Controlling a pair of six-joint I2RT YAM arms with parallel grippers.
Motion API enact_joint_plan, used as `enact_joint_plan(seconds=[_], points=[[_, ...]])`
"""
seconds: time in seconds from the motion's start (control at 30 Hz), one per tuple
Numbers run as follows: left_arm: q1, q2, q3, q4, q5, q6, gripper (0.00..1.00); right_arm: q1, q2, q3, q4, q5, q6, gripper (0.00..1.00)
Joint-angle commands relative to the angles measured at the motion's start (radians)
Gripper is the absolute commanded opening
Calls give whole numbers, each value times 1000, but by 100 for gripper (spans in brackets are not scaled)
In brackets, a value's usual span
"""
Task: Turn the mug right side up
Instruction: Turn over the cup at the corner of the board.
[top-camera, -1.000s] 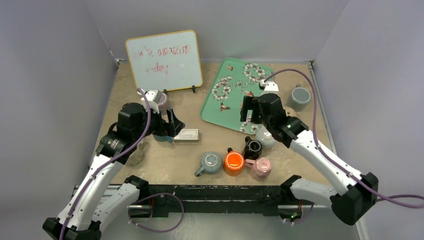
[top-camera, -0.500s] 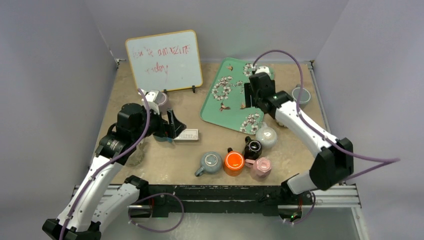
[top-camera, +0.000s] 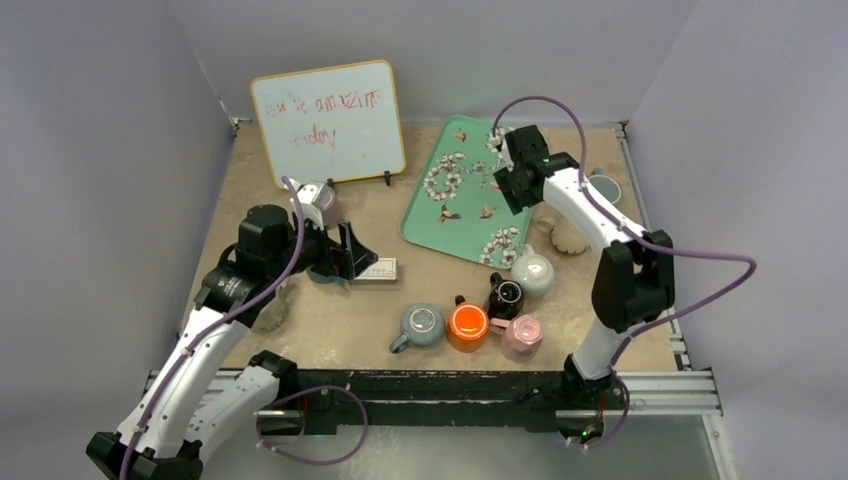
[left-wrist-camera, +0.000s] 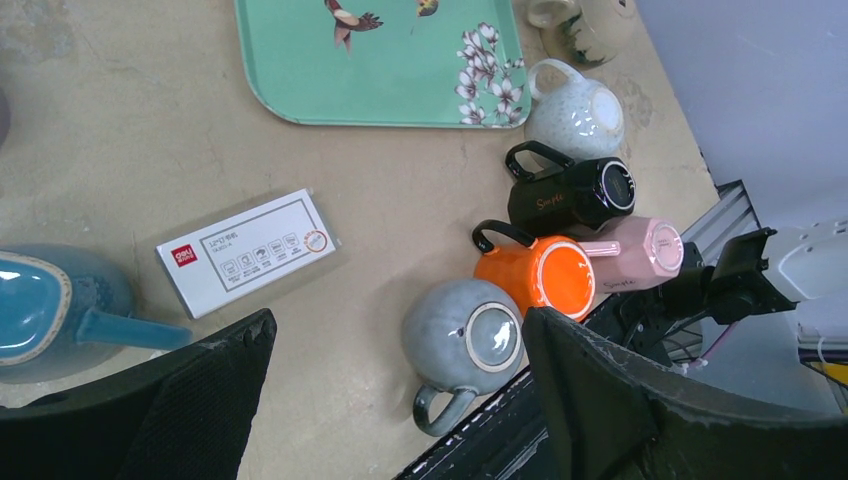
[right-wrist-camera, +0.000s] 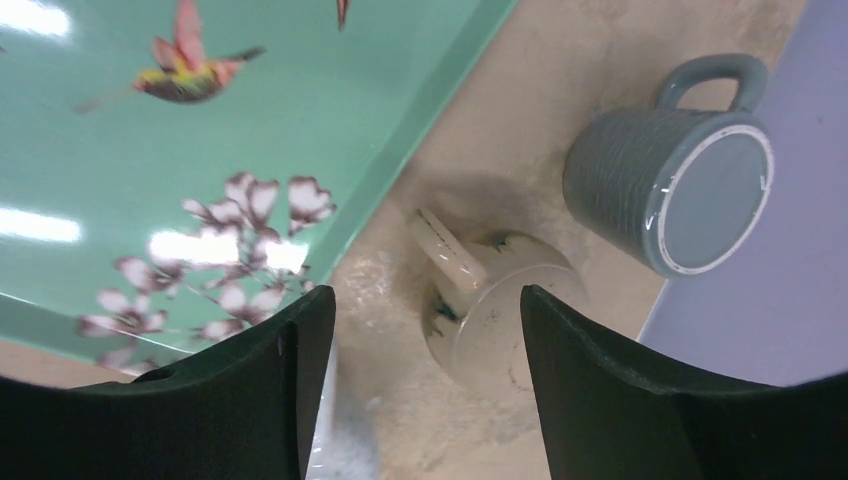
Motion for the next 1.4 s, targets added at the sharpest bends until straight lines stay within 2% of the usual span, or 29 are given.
enact_joint_plan(seconds=[0.0, 0.33, 0.53, 1.03, 1.17, 1.37], points=[[-5, -11, -3, 40, 27, -11, 93, -49, 87, 60, -143, -49, -156, 71], [-4, -9, -3, 37, 17, -11, 92, -125, 164, 130, -176, -121, -216, 67], [-4, -11, -4, 31, 5, -8, 92, -142, 215, 143, -216, -103, -242, 62], [-4, 9, -2, 24, 2, -2, 92, -157, 322, 199, -290, -90, -277, 58], [-4, 9, 0, 21, -6, 0, 92, -172, 326, 193, -274, -97, -287, 47], [-4, -3, -1, 20, -13, 0, 91, -175, 332, 203, -272, -81, -306, 40]])
